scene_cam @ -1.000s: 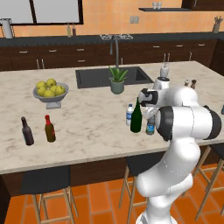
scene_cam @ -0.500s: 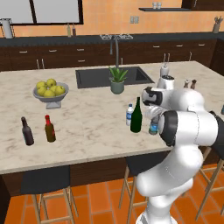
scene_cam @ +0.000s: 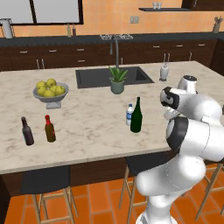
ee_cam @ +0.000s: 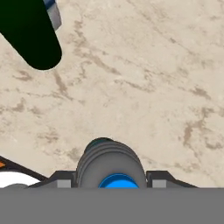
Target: Move the plastic bottles in the middle to the plastics group, and the glass bottles in the middle to the glass group.
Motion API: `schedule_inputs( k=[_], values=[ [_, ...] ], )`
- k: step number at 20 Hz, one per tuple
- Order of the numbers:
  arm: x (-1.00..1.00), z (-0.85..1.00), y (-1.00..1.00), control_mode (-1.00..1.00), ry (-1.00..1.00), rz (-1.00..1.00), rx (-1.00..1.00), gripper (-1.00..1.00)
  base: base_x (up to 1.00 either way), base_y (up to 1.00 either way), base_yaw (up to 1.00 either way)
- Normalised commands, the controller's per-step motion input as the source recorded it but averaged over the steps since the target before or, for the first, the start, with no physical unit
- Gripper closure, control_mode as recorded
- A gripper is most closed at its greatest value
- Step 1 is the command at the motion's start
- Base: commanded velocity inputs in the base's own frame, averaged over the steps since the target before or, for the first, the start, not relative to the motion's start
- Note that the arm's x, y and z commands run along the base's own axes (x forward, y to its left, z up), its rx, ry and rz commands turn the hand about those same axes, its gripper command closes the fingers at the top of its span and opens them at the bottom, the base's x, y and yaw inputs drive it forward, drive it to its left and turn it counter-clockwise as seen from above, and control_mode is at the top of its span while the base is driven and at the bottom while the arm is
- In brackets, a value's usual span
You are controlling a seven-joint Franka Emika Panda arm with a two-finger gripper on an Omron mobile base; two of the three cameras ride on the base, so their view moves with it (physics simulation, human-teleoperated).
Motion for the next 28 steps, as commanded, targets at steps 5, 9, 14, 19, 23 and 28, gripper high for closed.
schedule_inputs(
  k=[5, 9, 14, 19, 23, 28],
  values=[
    [0.0, 0.23, -0.95, -1.0, 0.0, -0.04, 0.0, 1.0, 0.0, 0.0, 0.0],
    [-0.01, 0.41, -0.9, -1.0, 0.0, -0.02, 0.0, 1.0, 0.0, 0.0, 0.0],
    [0.0, 0.22, -0.76, -1.0, -0.06, -0.03, -0.07, 1.0, 0.0, 0.0, 0.0],
    [-0.03, 0.02, -0.46, -1.0, -0.01, -0.02, -0.13, 1.0, 0.0, 0.0, 0.0],
    [0.0, 0.0, -0.43, -1.0, 0.0, -0.03, -0.16, 1.0, 0.0, 0.0, 0.0],
    [0.0, 0.03, -0.48, -1.0, 0.0, -0.05, -0.11, 1.0, 0.0, 0.0, 0.0]
  ],
)
